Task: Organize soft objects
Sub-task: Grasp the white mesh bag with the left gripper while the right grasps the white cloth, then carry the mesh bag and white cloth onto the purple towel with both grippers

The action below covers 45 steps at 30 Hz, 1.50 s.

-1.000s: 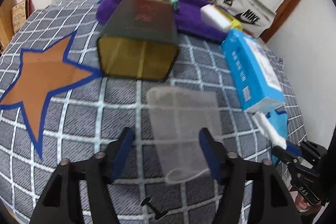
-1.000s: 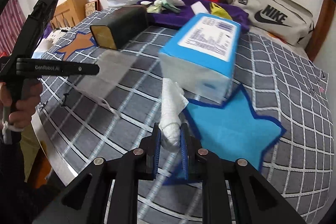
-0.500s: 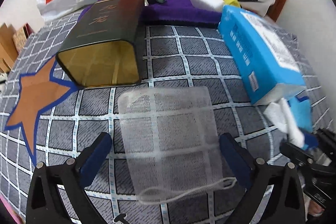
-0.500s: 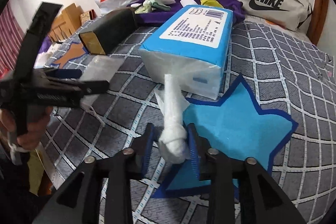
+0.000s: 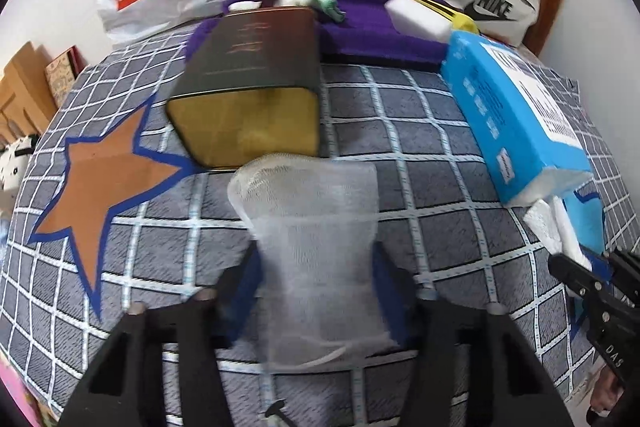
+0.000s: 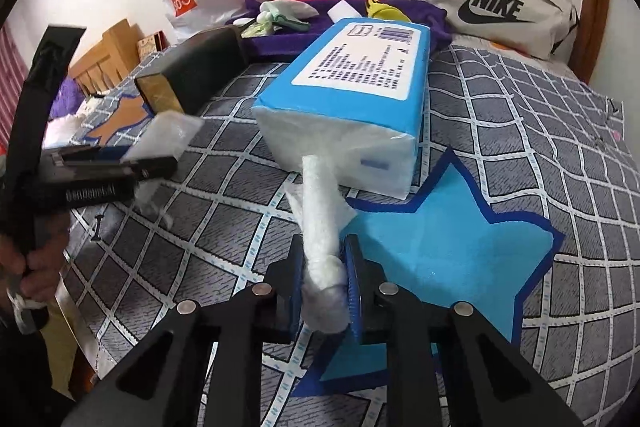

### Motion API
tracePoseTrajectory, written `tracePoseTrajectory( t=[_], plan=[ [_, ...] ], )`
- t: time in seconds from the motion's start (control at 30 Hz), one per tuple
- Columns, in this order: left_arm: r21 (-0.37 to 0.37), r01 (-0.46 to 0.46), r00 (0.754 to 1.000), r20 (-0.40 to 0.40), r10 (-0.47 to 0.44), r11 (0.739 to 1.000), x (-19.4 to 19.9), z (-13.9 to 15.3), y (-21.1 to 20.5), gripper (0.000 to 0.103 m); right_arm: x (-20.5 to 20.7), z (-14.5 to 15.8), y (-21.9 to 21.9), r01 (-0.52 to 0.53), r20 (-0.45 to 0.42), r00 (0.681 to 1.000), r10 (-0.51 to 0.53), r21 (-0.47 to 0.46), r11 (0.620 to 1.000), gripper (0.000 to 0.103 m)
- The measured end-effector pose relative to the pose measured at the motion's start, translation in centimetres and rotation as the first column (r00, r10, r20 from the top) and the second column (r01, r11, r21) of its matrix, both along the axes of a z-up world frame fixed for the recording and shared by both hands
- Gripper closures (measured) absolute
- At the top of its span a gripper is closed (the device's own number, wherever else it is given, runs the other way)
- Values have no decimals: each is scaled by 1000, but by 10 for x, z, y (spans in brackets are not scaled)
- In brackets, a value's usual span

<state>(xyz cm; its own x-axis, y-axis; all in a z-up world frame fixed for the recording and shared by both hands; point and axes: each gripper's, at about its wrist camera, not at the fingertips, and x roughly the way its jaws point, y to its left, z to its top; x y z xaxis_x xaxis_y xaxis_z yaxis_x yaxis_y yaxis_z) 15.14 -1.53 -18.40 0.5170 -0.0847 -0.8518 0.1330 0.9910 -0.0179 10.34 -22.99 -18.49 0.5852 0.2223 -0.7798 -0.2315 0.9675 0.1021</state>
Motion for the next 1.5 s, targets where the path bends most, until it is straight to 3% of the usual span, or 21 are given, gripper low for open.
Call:
tracePoseTrajectory(
  t=[0.07,0.2,0.47,0.8,1.5],
  plan=[
    [-15,-12,1000,-4,12,1000,0,1,9,79,-2,1,4,-12,-5,1000,12,-8,1000,85],
    [-97,-35,999,-27,33,995,-1,3,30,93,-5,6,11,-34,-10,999,34,-9,999,85],
    [-154,-34,999,5,35,987,-11,22,44,94,-10,25,20,-51,15,999,51,-17,999,85],
    [-167,-16,998,61,27,986,-10,60,47,94,-7,63,21,-48,75,996,49,-11,999,85],
    [-236,-14,994,99,39,972,29,112,48,94,42,116,10,-43,156,987,39,20,999,85]
  ],
)
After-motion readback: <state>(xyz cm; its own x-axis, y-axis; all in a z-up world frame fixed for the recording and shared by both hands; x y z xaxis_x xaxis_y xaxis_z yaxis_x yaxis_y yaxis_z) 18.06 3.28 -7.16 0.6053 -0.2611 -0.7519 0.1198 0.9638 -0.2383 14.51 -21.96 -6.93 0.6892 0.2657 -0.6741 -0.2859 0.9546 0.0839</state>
